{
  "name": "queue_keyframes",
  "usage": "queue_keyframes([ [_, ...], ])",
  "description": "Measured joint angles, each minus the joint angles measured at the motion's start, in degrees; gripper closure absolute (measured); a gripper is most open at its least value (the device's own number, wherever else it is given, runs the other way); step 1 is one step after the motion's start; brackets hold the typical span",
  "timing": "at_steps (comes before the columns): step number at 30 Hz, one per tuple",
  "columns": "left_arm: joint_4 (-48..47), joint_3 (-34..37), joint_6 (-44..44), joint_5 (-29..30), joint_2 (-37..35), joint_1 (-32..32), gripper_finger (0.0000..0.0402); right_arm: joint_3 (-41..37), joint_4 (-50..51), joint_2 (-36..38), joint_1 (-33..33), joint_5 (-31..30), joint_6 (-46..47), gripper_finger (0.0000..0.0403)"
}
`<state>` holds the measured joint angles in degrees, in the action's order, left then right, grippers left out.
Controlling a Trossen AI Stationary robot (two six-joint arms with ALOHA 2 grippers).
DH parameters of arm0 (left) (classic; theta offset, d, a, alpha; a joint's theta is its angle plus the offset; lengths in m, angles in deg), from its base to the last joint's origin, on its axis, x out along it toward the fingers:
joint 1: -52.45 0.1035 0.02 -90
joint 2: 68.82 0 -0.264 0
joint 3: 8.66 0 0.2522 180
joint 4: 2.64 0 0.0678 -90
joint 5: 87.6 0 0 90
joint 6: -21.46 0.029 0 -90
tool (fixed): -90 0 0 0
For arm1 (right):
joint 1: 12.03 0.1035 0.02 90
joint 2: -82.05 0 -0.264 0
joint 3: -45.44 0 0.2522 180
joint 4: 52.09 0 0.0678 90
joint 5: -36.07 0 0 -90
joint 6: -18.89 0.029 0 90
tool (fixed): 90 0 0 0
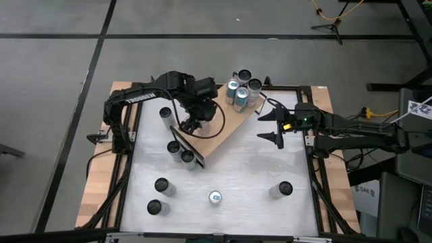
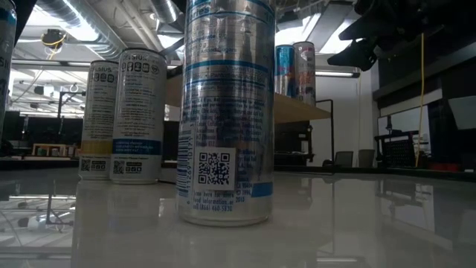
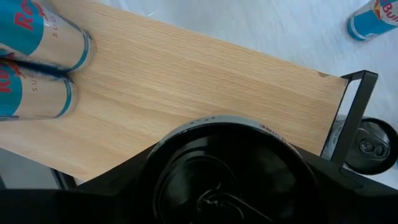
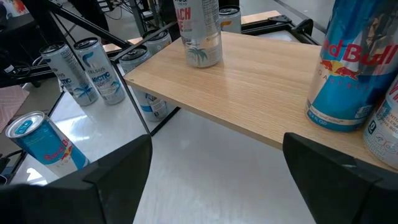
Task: Place canned beverage on shelf
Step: Put the white-pink soda can on the shelf aligned with the other white-pink soda cans
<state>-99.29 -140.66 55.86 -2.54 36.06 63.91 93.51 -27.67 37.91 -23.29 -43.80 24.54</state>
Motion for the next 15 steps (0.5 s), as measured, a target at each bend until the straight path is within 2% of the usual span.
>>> queue_keyframes([
  [3,0.1,0.0,-0.9,0.7,0.0,0.0,0.0096,0.0,0.0,0.0,0.0,0.0,0.0,0.0047],
  [11,0.1,0.0,-1.0,3.1,0.0,0.0,0.0019,0.0,0.0,0.0,0.0,0.0,0.0,0.0047],
  [15,0.1,0.0,-0.9,3.1,0.0,0.0,0.0003,0.0,0.0,0.0,0.0,0.0,0.0,0.0047],
])
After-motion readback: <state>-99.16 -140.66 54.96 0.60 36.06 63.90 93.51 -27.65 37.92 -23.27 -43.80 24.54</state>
